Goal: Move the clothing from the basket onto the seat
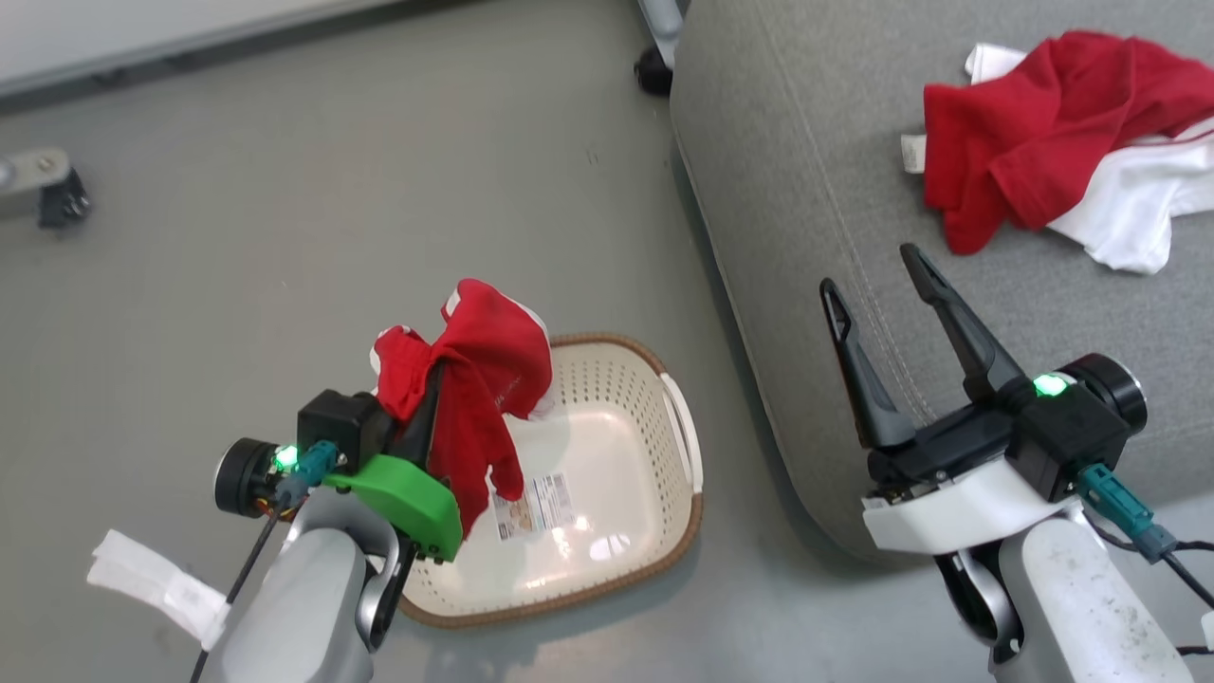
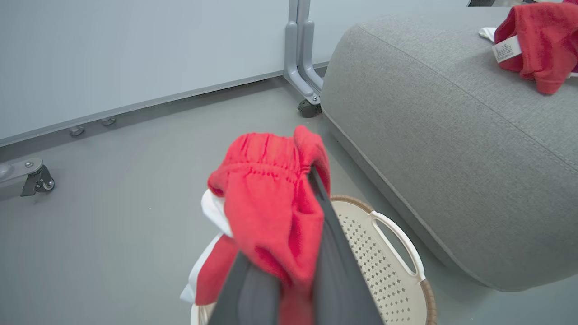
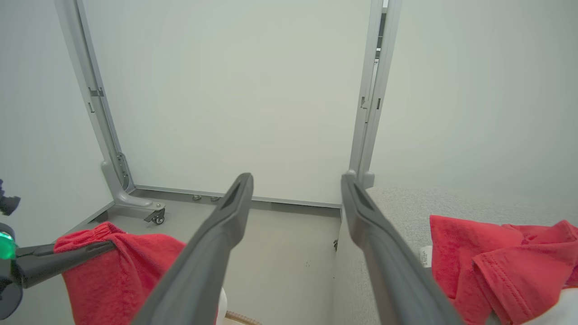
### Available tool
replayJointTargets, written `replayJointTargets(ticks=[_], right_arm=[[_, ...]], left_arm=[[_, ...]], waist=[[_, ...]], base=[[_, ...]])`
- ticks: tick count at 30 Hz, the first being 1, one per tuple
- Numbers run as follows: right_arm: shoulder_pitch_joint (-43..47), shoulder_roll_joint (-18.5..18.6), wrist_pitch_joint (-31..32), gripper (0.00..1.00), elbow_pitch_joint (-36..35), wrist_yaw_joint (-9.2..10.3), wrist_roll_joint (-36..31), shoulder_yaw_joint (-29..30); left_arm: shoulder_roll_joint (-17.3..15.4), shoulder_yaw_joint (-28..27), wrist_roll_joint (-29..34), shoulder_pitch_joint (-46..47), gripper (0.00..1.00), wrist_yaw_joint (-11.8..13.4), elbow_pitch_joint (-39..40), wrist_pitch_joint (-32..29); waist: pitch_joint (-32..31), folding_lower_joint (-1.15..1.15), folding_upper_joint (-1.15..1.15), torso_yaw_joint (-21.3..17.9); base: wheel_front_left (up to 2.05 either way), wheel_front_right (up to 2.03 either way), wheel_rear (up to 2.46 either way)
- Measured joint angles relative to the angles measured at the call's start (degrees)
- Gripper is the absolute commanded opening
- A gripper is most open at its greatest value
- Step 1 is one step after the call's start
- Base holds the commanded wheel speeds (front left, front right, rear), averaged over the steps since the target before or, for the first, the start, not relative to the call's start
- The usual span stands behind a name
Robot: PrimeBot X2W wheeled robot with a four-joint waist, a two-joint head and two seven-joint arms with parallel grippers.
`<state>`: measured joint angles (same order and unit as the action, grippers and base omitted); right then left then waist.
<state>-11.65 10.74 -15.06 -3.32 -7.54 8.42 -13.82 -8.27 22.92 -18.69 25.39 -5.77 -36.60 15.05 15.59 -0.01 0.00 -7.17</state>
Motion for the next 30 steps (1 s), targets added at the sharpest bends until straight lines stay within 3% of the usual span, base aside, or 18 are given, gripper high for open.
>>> replayJointTargets(ticks=[17, 24, 30], right_arm=[[4.3, 0.2, 0.0, 1.0, 1.6, 0.0, 0.5, -1.9], [4.4, 0.2, 0.0, 1.0, 1.6, 0.0, 0.6, -1.6], [4.4, 0.0, 0.0, 1.0, 1.7, 0.0, 0.6, -1.3]], left_arm=[[1.6, -11.2, 14.4, -11.9, 0.0, -0.3, 29.0, 0.1], [2.1, -11.4, 17.5, -12.4, 0.0, -0.4, 41.0, 0.1], [1.0, -7.5, 18.8, -12.4, 0.0, -1.1, 50.4, 0.1]], waist=[[-13.8, 0.0, 0.0, 2.7], [-13.9, 0.0, 0.0, 3.2], [-13.7, 0.0, 0.0, 3.3]], base=[[0.0, 0.0, 0.0], [0.0, 0.0, 0.0], [0.0, 0.0, 0.0]])
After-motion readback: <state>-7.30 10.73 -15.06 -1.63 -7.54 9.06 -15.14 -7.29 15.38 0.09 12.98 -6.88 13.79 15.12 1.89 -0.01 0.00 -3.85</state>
